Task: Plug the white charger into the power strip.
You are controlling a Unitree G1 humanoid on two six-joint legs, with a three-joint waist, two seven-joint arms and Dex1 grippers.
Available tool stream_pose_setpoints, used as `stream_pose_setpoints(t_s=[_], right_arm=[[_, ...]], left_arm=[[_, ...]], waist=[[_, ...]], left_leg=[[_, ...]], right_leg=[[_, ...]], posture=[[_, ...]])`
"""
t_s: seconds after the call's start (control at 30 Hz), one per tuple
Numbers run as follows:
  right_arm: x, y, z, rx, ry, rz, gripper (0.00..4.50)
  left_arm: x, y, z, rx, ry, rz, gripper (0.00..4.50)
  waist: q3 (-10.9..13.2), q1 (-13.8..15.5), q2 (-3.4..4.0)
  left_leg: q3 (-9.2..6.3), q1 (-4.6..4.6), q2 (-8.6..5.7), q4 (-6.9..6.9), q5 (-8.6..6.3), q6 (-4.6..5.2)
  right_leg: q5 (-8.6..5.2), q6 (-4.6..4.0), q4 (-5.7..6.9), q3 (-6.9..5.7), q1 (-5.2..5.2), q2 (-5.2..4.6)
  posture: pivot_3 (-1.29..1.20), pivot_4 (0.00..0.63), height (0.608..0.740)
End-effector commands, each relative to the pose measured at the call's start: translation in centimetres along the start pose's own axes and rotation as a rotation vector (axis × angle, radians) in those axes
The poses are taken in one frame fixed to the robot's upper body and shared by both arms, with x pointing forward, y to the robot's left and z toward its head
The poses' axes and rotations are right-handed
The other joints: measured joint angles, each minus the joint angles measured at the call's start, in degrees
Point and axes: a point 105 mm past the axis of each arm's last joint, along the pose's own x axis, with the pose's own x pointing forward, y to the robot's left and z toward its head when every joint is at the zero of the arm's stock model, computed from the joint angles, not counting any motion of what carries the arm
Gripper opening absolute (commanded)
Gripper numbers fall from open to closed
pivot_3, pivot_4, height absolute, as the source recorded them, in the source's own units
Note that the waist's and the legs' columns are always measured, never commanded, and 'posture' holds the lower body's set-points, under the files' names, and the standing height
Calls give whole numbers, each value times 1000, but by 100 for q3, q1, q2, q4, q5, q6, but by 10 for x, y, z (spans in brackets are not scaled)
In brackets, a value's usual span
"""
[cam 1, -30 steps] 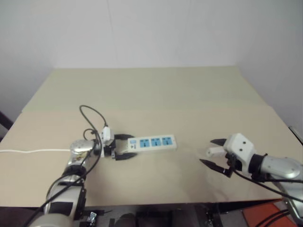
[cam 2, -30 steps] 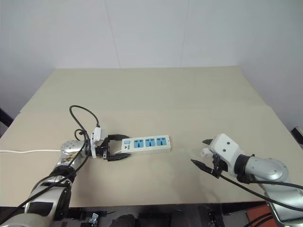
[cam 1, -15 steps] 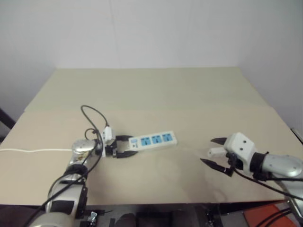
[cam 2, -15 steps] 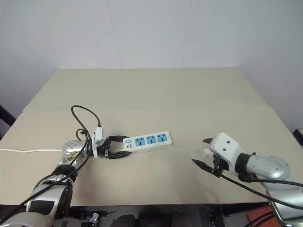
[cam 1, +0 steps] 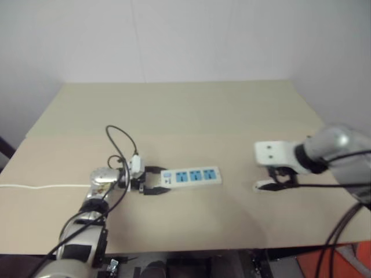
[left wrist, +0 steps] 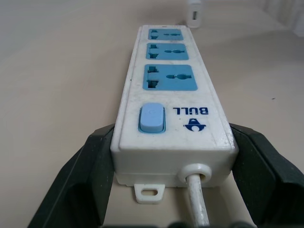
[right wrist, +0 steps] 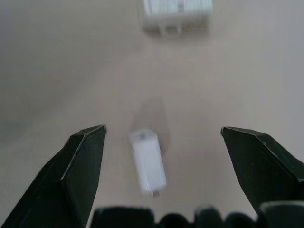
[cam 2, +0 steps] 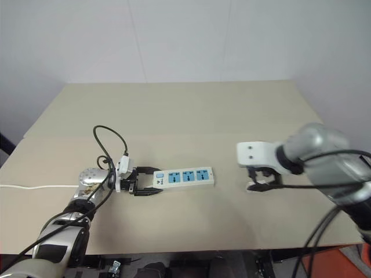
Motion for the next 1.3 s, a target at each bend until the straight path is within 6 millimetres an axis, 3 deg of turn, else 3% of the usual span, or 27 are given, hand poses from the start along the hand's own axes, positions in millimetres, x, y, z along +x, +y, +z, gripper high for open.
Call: stream_pose_setpoints(t_s=[0.03, 0.27, 1.03, 1.13, 1.3], right_arm=[[4, -2, -6, -47, 108, 69, 4500], [24, 2, -22, -45, 244, 136, 4500], [45, 11, -27, -16, 260, 160, 4500], [47, 10, -29, -16, 263, 157, 3930], [48, 8, -35, -41, 283, 143, 2275]], left_arm=[[7, -8, -1, 11, 19, -61, 3252], [7, -12, -3, 8, 13, -53, 3252], [5, -13, -8, 16, 45, -32, 3252], [5, -12, -8, 15, 44, -22, 3252], [5, -13, -9, 16, 46, -21, 3252]], waist=[[0, 37, 1], [-2, 26, 4], [-4, 21, 6], [-4, 22, 7], [-5, 23, 8]], left_leg=[[-7, -10, -1, 5, 0, 0], [-8, -28, -6, 8, 0, 0], [-8, -24, -7, 13, 4, -7], [-8, -23, -8, 15, 4, -7], [-8, -23, -8, 15, 4, -7]], right_leg=[[0, 0, 2, -7, -2, -1], [2, 2, 4, -9, -20, -7], [3, 1, 6, -6, -25, -5], [3, 1, 5, -6, -23, -5], [3, 1, 5, -6, -23, -6]], posture=[[0, 150, 740], [0, 150, 740], [0, 150, 740], [0, 150, 740], [0, 150, 740]])
